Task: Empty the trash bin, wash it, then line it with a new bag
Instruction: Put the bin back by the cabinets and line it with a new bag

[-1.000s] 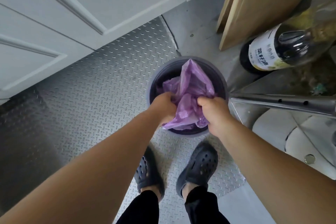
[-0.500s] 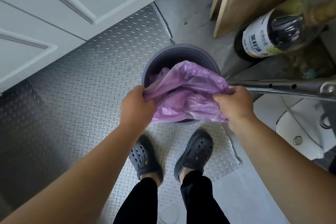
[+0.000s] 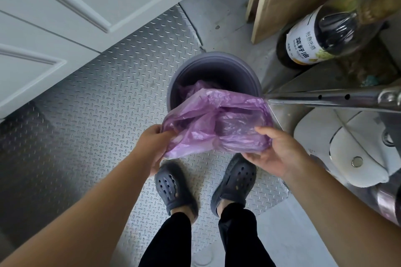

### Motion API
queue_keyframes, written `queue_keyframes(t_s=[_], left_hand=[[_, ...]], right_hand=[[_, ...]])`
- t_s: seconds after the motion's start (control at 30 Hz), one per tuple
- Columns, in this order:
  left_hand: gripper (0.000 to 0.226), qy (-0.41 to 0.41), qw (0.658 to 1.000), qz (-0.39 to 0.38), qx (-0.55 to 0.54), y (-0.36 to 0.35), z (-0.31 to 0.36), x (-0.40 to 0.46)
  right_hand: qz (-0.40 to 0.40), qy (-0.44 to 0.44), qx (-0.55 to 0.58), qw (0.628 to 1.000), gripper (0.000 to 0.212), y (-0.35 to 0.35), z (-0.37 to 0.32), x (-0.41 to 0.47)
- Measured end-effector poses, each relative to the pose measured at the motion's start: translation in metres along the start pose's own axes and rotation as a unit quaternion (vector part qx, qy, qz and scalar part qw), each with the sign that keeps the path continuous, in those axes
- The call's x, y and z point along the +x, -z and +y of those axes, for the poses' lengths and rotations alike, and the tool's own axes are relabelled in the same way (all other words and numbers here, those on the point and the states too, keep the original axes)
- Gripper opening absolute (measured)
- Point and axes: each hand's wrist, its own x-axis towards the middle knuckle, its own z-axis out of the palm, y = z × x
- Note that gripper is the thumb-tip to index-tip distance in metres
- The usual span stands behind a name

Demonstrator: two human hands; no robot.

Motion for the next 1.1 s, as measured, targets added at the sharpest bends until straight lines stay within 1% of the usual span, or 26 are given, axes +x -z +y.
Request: queue_keyframes(t_s=[0.07, 0.13, 0.17, 0.2, 0.27, 0.33, 0.4, 0.47, 0.5, 0.53, 0.57, 0.6, 0.63, 0.67, 0.73, 0.8, 0.83, 0.87, 0.9, 0.93, 0.97, 1.0, 1.03, 1.07, 1.1], left_hand=[[0.010, 0.010, 1.000, -0.011, 0.004, 0.002, -0.005, -0.001], [0.011, 0.024, 0.999, -0.034, 0.001, 0.007, -0.008, -0.002], [0.012, 0.036, 0.998, -0.047, -0.017, 0.011, -0.010, -0.001], [0.013, 0.053, 0.995, -0.060, -0.050, 0.015, -0.010, 0.000], [0.017, 0.092, 0.980, -0.079, -0.160, 0.021, -0.009, 0.003], [0.016, 0.107, 0.956, -0.084, -0.262, 0.025, -0.006, 0.009], [0.016, 0.098, 0.952, -0.072, -0.282, 0.028, -0.004, 0.017], [0.016, 0.080, 0.973, -0.043, -0.213, 0.029, -0.003, 0.025], [0.016, 0.065, 0.986, -0.017, -0.152, 0.030, -0.005, 0.029], [0.015, 0.040, 0.996, 0.015, -0.074, 0.031, -0.007, 0.034], [0.014, 0.003, 0.999, 0.043, 0.017, 0.031, -0.011, 0.040], [0.015, -0.042, 0.991, 0.062, 0.110, 0.030, -0.014, 0.045], [0.018, -0.080, 0.976, 0.066, 0.194, 0.028, -0.017, 0.052], [0.023, -0.103, 0.958, 0.066, 0.258, 0.026, -0.020, 0.057], [0.031, -0.109, 0.936, 0.065, 0.329, 0.020, -0.023, 0.067], [0.030, -0.090, 0.929, 0.068, 0.351, 0.014, -0.023, 0.076], [0.026, -0.079, 0.941, 0.069, 0.322, 0.011, -0.022, 0.079], [0.025, -0.064, 0.962, 0.071, 0.257, 0.008, -0.020, 0.082], [0.025, -0.043, 0.984, 0.069, 0.160, 0.006, -0.017, 0.084], [0.024, -0.025, 0.996, 0.059, 0.056, 0.006, -0.011, 0.085], [0.023, -0.017, 0.998, 0.042, -0.042, 0.008, -0.004, 0.085], [0.023, -0.018, 0.992, 0.021, -0.124, 0.011, 0.003, 0.083], [0.024, -0.022, 0.981, -0.004, -0.193, 0.015, 0.008, 0.081], [0.028, -0.021, 0.971, -0.027, -0.235, 0.020, 0.012, 0.077], [0.028, -0.020, 0.969, -0.046, -0.243, 0.024, 0.014, 0.073]], right_hand=[[-0.024, -0.017, 0.018, 0.999, 0.033, 0.004, 0.007, 0.001], [-0.028, -0.020, 0.031, 0.999, 0.035, 0.006, 0.013, 0.003], [-0.021, -0.016, 0.036, 0.999, 0.031, 0.007, 0.014, 0.004], [-0.008, -0.007, 0.042, 0.999, 0.025, 0.006, 0.015, 0.006], [0.019, 0.024, 0.082, 0.996, 0.015, 0.007, 0.014, 0.010], [0.038, 0.058, 0.158, 0.985, 0.020, 0.008, 0.009, 0.016], [0.052, 0.077, 0.195, 0.976, 0.030, 0.008, 0.004, 0.023], [0.072, 0.088, 0.164, 0.980, 0.031, 0.009, 0.000, 0.029], [0.087, 0.098, 0.116, 0.985, 0.029, 0.011, 0.000, 0.034], [0.117, 0.120, 0.031, 0.985, 0.024, 0.013, -0.001, 0.040], [0.153, 0.152, -0.084, 0.973, 0.017, 0.016, -0.001, 0.047], [0.186, 0.187, -0.204, 0.943, 0.015, 0.018, -0.001, 0.053], [0.210, 0.218, -0.299, 0.905, 0.019, 0.019, -0.002, 0.060], [0.218, 0.232, -0.352, 0.880, 0.022, 0.020, -0.003, 0.066], [0.216, 0.234, -0.402, 0.858, 0.025, 0.021, -0.004, 0.079], [0.230, 0.213, -0.452, 0.835, 0.025, 0.022, -0.008, 0.092], [0.232, 0.197, -0.452, 0.838, 0.024, 0.021, -0.011, 0.096], [0.234, 0.179, -0.416, 0.860, 0.024, 0.020, -0.015, 0.099], [0.225, 0.160, -0.338, 0.900, 0.023, 0.019, -0.019, 0.100], [0.208, 0.141, -0.230, 0.940, 0.020, 0.016, -0.024, 0.098], [0.187, 0.134, -0.125, 0.965, 0.017, 0.013, -0.028, 0.093], [0.159, 0.140, -0.044, 0.976, 0.014, 0.010, -0.031, 0.087], [0.126, 0.154, 0.003, 0.980, 0.011, 0.009, -0.033, 0.081], [0.094, 0.169, 0.021, 0.981, 0.010, 0.008, -0.033, 0.075], [0.072, 0.180, 0.015, 0.981, 0.010, 0.008, -0.031, 0.069]])
